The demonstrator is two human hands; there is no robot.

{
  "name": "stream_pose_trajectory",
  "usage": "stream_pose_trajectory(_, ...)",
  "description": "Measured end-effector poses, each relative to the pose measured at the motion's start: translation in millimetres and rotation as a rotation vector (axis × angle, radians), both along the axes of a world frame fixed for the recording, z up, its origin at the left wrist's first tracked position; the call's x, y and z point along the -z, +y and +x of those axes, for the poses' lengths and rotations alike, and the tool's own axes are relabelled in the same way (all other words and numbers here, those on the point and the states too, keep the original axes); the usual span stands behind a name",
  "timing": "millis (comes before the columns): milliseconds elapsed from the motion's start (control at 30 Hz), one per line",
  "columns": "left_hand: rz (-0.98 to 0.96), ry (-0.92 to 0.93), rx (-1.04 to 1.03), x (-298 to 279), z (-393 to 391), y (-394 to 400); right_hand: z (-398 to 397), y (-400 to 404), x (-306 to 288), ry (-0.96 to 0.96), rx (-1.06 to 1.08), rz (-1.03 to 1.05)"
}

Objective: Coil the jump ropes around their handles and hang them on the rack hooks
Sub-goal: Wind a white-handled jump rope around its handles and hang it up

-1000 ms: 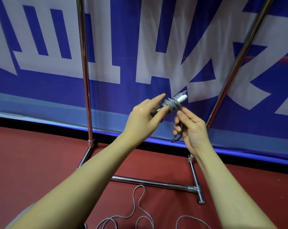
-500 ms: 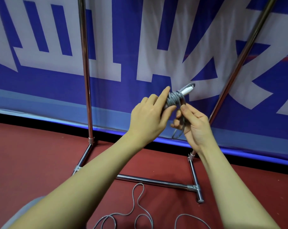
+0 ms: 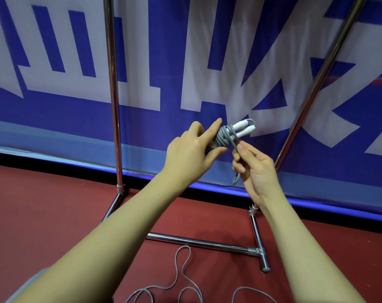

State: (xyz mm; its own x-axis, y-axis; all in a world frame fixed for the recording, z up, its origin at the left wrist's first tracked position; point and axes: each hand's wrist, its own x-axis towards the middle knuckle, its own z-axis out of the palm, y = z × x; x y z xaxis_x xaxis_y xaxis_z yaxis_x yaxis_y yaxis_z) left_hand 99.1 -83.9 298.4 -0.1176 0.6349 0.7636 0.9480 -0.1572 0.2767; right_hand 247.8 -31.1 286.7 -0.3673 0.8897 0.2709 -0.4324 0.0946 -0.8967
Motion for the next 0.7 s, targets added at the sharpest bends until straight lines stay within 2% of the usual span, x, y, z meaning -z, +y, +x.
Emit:
stream_pose_trajectory(100,0.118,0.002,0.077,6,2,3,0,0,-7,0.024,-0.004,-0.004)
stream_pose_trajectory(167,0.151,-0.076,0.182,10,3,1,2,0,-7,0.010,0.051,0.009)
stream_pose_trajectory(233,0.156,-0.195,0.241,13,3,-1,4,0,-6,-0.023,0.105,0.040)
stream_pose_trajectory(300,0.112,-0.213,0.262,15,2,-3,4,-1,-3,-0.050,0.114,0.051)
stream_pose_trajectory(433,0.037,-0.008,0.156,16,-3,0,4,-1,1,-0.043,0.136,0.017)
stream_pose_trajectory(567,0.146,0.225,-0.004,9,-4,8,2,-2,1,-0.071,0.075,0.048)
stream_pose_trajectory(700,0.229,0.275,-0.023,9,-5,7,0,-3,1,-0.073,0.039,0.058)
